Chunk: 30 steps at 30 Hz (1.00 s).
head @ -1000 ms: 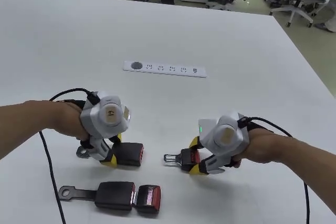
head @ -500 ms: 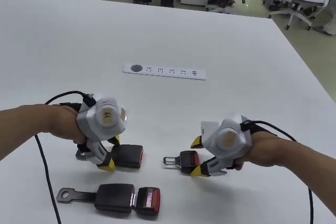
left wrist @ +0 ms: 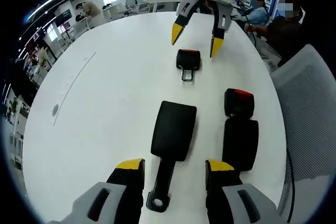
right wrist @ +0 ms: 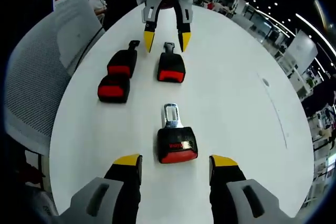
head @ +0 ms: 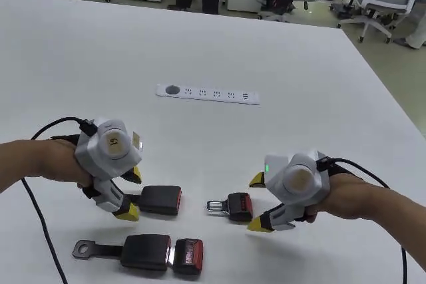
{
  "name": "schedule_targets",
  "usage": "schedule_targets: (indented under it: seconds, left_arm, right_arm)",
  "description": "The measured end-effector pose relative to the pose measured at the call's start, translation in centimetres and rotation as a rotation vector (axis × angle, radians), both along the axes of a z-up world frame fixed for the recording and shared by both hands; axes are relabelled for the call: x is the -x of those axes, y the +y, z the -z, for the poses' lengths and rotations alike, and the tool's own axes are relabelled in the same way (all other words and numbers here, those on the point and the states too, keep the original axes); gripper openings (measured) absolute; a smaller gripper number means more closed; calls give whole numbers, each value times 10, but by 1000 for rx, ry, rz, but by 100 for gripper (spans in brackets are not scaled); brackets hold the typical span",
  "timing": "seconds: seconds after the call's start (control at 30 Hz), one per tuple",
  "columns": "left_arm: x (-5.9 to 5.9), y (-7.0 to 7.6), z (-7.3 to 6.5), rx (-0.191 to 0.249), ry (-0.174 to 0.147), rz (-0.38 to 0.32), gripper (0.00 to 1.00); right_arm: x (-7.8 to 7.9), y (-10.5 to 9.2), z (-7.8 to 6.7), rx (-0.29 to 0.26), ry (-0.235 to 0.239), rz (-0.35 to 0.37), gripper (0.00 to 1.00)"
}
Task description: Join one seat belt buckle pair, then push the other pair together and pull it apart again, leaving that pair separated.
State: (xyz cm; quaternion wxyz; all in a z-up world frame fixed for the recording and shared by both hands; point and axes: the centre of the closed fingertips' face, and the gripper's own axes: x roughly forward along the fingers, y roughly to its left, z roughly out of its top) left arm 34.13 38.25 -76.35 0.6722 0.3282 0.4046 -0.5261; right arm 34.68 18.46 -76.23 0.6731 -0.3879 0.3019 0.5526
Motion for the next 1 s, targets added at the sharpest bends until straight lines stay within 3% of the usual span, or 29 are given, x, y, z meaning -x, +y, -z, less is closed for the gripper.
schedule_targets:
  seconds: [0.5, 0.67, 0.8, 1.0]
  left_arm:
    - [17, 28, -10, 123, -2, -174, 56]
    - [27, 37, -14, 165, -9, -233, 61]
    - [39, 40, -16, 204, 5, -274, 67]
    - [51, 50, -20, 265, -32, -309, 71]
  right_arm:
    - [18, -13, -7, -97, 16, 118, 58]
    - [27, -15, -11, -136, 16, 158, 61]
    - [33, -17, -12, -166, 15, 182, 65]
    - [46, -20, -15, -228, 23, 239, 72]
